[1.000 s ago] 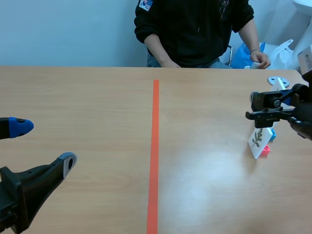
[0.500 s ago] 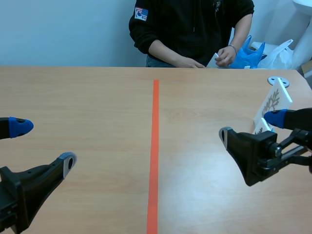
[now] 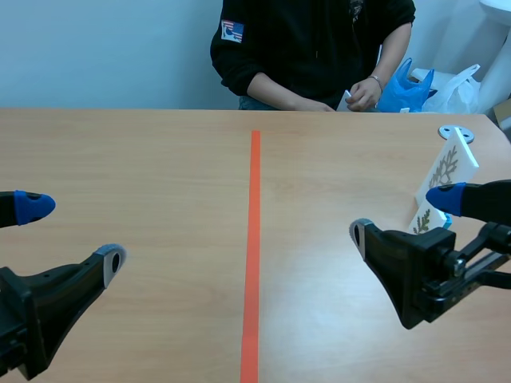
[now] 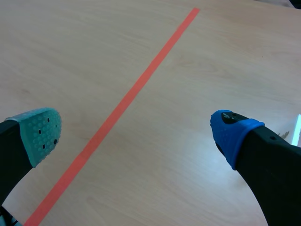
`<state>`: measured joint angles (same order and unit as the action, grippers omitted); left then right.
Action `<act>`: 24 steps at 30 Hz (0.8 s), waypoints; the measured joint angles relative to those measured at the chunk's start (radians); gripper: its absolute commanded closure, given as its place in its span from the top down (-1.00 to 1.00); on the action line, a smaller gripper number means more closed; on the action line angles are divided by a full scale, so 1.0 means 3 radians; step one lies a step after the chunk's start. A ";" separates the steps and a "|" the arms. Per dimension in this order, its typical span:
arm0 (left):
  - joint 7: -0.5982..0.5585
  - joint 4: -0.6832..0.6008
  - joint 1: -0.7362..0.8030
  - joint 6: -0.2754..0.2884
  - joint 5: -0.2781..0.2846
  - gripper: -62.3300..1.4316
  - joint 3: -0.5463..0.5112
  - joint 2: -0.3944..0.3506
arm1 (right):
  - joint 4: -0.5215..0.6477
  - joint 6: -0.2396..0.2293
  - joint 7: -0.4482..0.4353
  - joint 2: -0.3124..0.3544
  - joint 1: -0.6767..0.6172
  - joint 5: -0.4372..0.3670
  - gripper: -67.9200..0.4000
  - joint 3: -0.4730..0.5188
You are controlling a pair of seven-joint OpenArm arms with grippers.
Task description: Sort the leaf by its shape. The table is split by an orange tape line. A compound leaf with several leaflets goes to the left side, a simple leaf with one blade goes to the right side. Return to the home posture when a red brick is placed on the table.
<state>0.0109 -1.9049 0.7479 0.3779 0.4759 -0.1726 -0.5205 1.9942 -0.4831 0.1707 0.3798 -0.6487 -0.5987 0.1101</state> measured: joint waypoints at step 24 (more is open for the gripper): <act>0.0000 0.0000 0.0000 0.0000 -0.0001 1.00 0.0000 0.0000 | -0.0003 0.0004 -0.0039 0.0000 0.0001 0.0000 1.00 0.0000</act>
<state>0.0109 -1.9049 0.7479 0.3779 0.4755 -0.1726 -0.5205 1.9934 -0.4820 0.1589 0.3798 -0.6483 -0.5987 0.1101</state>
